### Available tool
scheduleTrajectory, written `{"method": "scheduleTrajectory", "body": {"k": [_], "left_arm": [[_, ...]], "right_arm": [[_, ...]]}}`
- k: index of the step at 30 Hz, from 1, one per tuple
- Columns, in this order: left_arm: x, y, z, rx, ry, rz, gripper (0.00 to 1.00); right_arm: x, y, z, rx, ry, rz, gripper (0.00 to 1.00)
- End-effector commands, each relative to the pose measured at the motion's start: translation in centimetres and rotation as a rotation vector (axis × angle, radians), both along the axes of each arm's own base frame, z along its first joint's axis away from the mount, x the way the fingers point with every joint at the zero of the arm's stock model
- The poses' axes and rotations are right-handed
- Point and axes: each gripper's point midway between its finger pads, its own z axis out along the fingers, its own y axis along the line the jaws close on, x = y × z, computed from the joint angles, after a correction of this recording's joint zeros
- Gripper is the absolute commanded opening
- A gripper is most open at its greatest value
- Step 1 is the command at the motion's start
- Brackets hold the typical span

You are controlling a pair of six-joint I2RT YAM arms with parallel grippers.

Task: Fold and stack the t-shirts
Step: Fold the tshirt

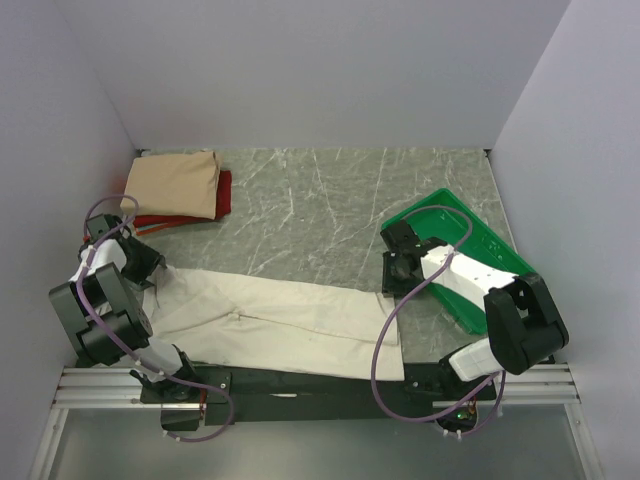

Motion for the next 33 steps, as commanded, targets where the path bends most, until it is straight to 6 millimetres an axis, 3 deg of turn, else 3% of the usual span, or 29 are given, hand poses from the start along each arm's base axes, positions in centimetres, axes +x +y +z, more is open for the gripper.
{"method": "scheduleTrajectory", "body": {"k": [1,3,8,13,15,26,33], "left_arm": [[0.8,0.2,0.0,-0.002,-0.035,0.004,0.59],[0.9,0.3,-0.2,-0.003,-0.038,0.005,0.58],[0.8,0.1,-1.3,-0.015,-0.021,0.004,0.43],[0.7,0.6,-1.5,0.004,-0.008,0.022,0.12],[0.7,0.9,-1.3,0.016,-0.003,0.026,0.01],[1.5,3.9,0.5,0.094,-0.015,0.078,0.01],[2.2,4.3,0.3,0.081,-0.029,0.076,0.01]], "right_arm": [[1.1,0.8,0.3,0.039,-0.034,0.034,0.38],[1.2,0.9,0.1,0.035,-0.023,0.036,0.37],[0.8,1.3,-0.5,0.050,0.016,0.058,0.31],[0.9,1.2,-0.3,0.046,0.009,0.053,0.03],[1.0,1.1,0.0,0.044,-0.001,0.048,0.00],[2.5,-0.5,2.4,-0.035,-0.058,-0.039,0.00],[2.8,-0.6,2.1,-0.052,-0.045,-0.047,0.00]]}}
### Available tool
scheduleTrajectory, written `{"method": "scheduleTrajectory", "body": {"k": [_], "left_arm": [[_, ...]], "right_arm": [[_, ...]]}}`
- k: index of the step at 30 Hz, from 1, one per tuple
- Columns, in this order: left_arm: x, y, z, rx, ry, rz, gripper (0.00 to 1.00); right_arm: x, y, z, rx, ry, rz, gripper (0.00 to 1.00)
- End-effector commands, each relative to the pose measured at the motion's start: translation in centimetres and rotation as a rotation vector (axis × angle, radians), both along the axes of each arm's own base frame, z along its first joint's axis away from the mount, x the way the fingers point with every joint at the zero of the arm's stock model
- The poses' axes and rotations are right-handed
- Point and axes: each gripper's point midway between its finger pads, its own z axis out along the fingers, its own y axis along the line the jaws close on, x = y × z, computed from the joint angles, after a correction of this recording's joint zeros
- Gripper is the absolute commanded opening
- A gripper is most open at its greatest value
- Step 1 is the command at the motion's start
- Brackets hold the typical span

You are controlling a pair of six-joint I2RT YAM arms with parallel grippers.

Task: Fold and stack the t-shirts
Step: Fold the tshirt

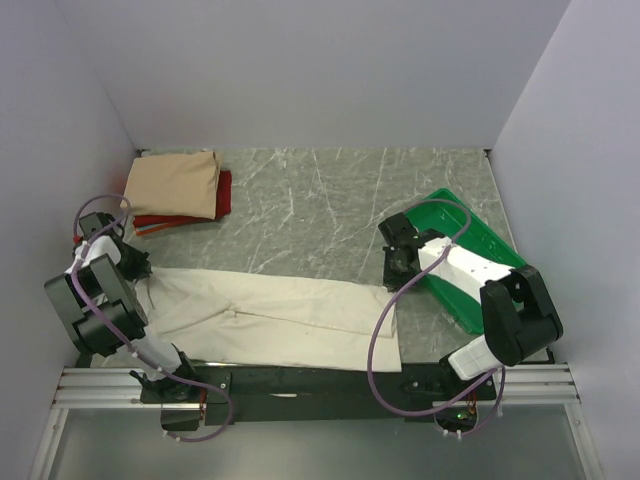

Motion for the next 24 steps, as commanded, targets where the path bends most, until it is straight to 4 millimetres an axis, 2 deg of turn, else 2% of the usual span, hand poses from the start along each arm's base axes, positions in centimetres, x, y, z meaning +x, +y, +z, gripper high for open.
{"method": "scheduleTrajectory", "body": {"k": [1,6,10,12,13,17,18,19,20,24], "left_arm": [[1.5,1.5,0.7,0.040,-0.035,-0.003,0.00],[2.6,2.0,0.4,0.037,-0.046,-0.003,0.00],[4.3,3.1,0.8,0.050,-0.067,-0.005,0.00],[5.5,3.8,0.7,0.047,-0.076,-0.002,0.00],[5.6,3.7,0.7,0.043,-0.080,-0.007,0.00],[7.0,4.2,0.6,0.030,-0.097,-0.005,0.00],[7.5,4.5,1.0,0.037,-0.107,-0.004,0.01],[7.8,4.6,1.1,0.039,-0.113,-0.005,0.00],[8.1,4.7,1.2,0.034,-0.121,-0.007,0.00],[9.8,5.1,1.9,0.025,-0.160,-0.029,0.00]], "right_arm": [[1.4,-0.5,1.2,-0.029,-0.039,-0.030,0.00],[3.0,-0.3,1.9,-0.050,-0.061,-0.031,0.00],[4.2,-0.2,2.5,-0.069,-0.070,-0.035,0.00],[5.7,0.4,2.9,-0.066,-0.077,-0.045,0.00],[5.6,0.4,2.6,-0.072,-0.066,-0.045,0.00],[7.6,1.4,3.5,-0.063,-0.085,-0.054,0.00],[8.4,1.6,3.8,-0.063,-0.087,-0.056,0.00],[8.2,1.6,3.3,-0.072,-0.073,-0.053,0.00],[9.1,1.9,4.0,-0.066,-0.093,-0.055,0.00],[10.8,2.4,4.4,-0.081,-0.100,-0.046,0.00]]}}
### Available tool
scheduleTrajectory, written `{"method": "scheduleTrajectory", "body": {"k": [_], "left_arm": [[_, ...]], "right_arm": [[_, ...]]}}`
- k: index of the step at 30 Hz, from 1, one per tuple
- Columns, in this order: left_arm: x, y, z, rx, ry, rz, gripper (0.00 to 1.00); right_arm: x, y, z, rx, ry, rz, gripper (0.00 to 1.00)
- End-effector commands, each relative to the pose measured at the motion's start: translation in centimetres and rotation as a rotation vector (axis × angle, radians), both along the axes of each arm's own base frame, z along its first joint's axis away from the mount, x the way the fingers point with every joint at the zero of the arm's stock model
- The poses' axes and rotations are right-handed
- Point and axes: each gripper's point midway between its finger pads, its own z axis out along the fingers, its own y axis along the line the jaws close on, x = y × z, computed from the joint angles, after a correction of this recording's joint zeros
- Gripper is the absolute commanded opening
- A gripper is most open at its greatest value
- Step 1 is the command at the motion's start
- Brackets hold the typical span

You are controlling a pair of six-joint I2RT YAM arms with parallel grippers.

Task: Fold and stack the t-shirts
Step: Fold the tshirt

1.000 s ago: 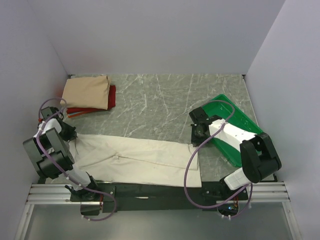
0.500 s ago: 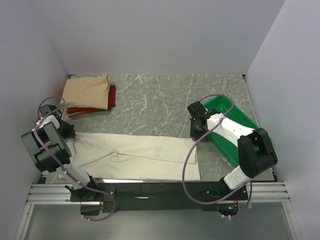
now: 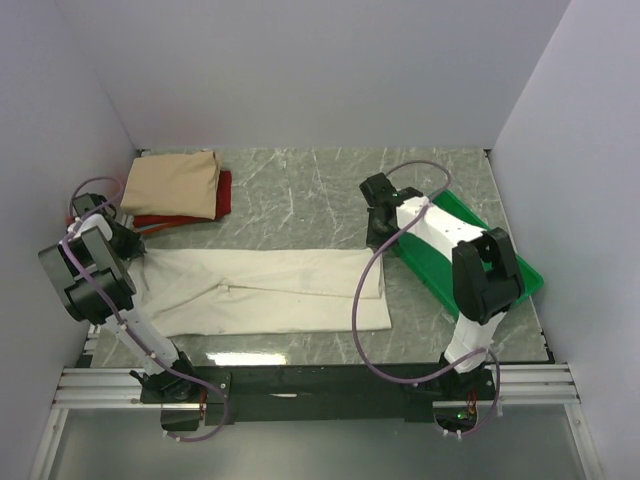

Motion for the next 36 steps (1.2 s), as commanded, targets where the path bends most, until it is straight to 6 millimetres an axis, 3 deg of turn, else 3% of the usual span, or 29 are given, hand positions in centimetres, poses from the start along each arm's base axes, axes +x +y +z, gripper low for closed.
{"method": "scheduleTrajectory", "body": {"k": [1,4,6,10,11,12,13,17,21,23,28,36], "left_arm": [[3.6,1.8,2.7,0.046,-0.132,-0.019,0.00],[4.0,1.6,3.3,0.045,-0.143,-0.030,0.02],[3.5,1.4,3.8,0.056,-0.140,-0.024,0.09],[1.2,0.8,4.1,0.078,-0.105,0.014,0.39],[0.7,0.8,4.8,0.090,-0.110,0.028,0.51],[-0.2,0.3,4.4,0.087,-0.091,0.035,0.56],[-1.0,0.4,4.5,0.103,-0.075,0.057,0.59],[-3.1,-0.1,7.0,0.163,-0.098,0.085,0.71],[-4.4,-0.9,8.4,0.184,-0.111,0.110,0.75],[-5.0,-1.4,8.9,0.194,-0.122,0.119,0.75],[-4.8,-5.0,8.8,0.207,-0.134,0.043,0.74],[-4.1,-12.4,6.1,0.142,-0.126,-0.154,0.73]], "right_arm": [[2.1,-0.4,1.5,-0.045,-0.035,-0.011,0.00],[3.1,-0.1,1.7,-0.050,-0.037,0.003,0.00],[3.4,0.1,1.6,-0.056,-0.031,0.015,0.00],[4.4,0.7,2.3,-0.044,-0.045,0.029,0.00],[4.4,0.7,2.3,-0.047,-0.044,0.039,0.03],[4.5,0.7,2.4,-0.044,-0.043,0.047,0.09],[4.7,1.2,2.8,-0.026,-0.051,0.067,0.24],[4.8,1.3,4.1,-0.023,-0.080,0.107,0.36],[4.0,1.0,5.9,-0.009,-0.113,0.134,0.36],[3.2,0.8,5.6,-0.001,-0.096,0.148,0.34],[0.9,0.9,3.4,0.032,-0.028,0.142,0.28],[-1.3,1.1,0.0,0.070,0.053,0.124,0.27]]}}
